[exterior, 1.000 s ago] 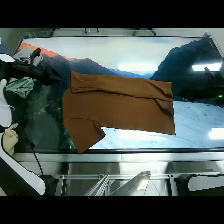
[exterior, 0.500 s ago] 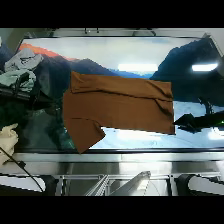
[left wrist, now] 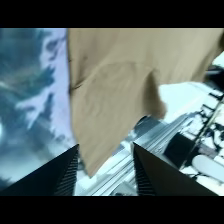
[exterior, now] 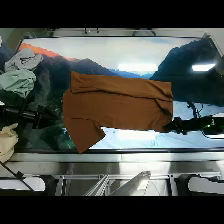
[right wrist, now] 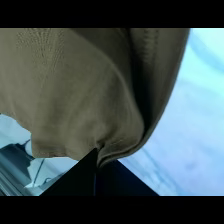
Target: Fold the shirts.
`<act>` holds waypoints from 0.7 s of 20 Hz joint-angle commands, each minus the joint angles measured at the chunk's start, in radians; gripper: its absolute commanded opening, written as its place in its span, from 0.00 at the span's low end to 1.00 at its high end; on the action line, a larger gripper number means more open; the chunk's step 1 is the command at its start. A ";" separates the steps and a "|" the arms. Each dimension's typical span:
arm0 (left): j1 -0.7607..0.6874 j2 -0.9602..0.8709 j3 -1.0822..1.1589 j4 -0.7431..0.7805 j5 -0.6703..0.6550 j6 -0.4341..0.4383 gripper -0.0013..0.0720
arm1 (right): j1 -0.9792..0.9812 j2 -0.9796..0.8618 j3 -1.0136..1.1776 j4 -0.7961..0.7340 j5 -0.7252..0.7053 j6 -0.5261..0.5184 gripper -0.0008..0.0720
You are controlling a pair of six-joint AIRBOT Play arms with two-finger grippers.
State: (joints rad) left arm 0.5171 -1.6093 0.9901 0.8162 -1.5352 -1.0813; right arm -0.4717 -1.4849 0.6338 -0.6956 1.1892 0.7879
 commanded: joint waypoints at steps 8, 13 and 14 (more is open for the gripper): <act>-0.219 -0.047 -0.032 0.047 0.157 -0.050 0.82 | 0.010 0.000 -0.002 0.054 0.048 -0.041 0.03; -0.295 -0.131 -0.032 0.045 0.129 -0.027 0.38 | 0.009 0.023 0.000 0.053 0.076 -0.040 0.03; -0.293 -0.129 -0.031 0.045 0.127 -0.021 0.26 | 0.004 0.037 0.000 0.053 0.087 -0.040 0.03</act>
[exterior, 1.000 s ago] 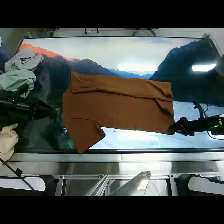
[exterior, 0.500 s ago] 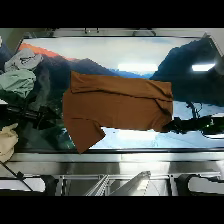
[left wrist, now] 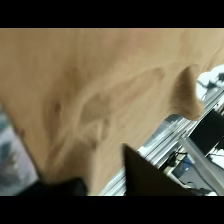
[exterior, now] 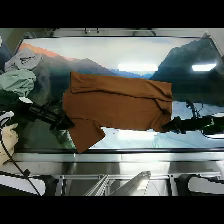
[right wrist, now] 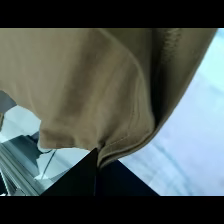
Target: Fold the shirts.
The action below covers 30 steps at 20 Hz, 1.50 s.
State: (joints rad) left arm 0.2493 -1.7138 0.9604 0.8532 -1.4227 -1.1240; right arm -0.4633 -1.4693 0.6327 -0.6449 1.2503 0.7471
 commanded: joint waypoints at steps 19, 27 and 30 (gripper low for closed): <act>0.179 0.303 0.107 -0.294 -0.047 0.147 0.05 | -0.261 0.301 0.045 0.224 -0.018 0.098 0.03; -0.042 -0.195 0.657 -0.267 0.023 0.094 0.03 | -0.036 0.032 0.115 0.430 -0.388 -0.141 0.03; -0.053 -0.321 0.778 -0.208 0.010 0.056 0.03 | 0.019 -0.069 0.169 0.436 -0.409 -0.166 0.03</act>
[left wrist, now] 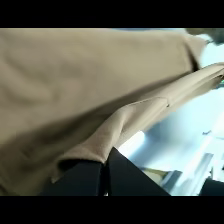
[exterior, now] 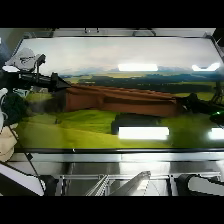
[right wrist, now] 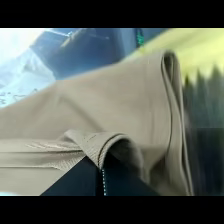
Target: Fold the shirts.
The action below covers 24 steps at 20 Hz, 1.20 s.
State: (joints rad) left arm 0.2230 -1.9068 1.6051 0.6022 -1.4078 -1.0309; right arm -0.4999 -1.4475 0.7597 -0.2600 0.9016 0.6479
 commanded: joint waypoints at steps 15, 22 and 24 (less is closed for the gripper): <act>0.007 -0.048 0.285 -0.054 -0.146 -0.090 0.03 | -0.025 -0.193 0.221 -0.377 0.173 0.373 0.80; -0.200 -0.044 0.156 -0.044 -0.057 -0.093 0.03 | 0.084 -0.264 0.247 -0.135 0.210 0.247 0.38; -0.295 -0.060 0.113 -0.043 0.036 -0.091 0.03 | 0.109 -0.272 0.269 -0.120 0.211 0.238 0.03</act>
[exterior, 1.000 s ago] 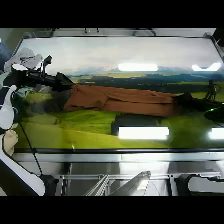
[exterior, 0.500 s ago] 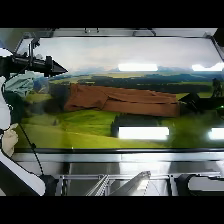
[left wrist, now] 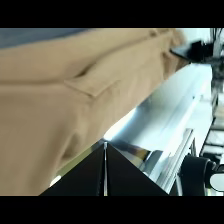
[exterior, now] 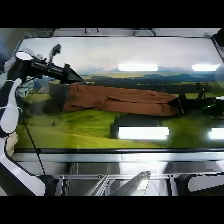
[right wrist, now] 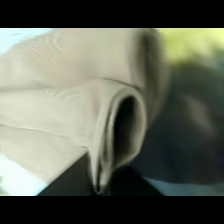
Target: Fold the shirts.
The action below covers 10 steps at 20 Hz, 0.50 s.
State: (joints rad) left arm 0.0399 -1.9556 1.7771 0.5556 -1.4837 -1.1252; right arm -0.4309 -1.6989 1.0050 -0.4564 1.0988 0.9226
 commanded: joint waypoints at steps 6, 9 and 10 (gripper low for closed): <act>-0.436 -0.141 0.029 0.215 0.329 -0.131 0.03 | 0.002 0.011 0.029 0.045 0.161 -0.061 0.03; -0.560 -0.219 0.165 0.513 0.325 -0.309 0.03 | -0.063 0.059 0.029 0.045 0.241 -0.063 0.03; -0.585 -0.245 0.206 0.555 0.312 -0.336 0.03 | -0.086 0.076 0.029 0.045 0.259 -0.063 0.03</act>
State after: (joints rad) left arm -0.4377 -2.1338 1.8805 0.8730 -1.2003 -1.3163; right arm -0.4664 -1.6604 1.0328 -0.4129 1.2774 0.8658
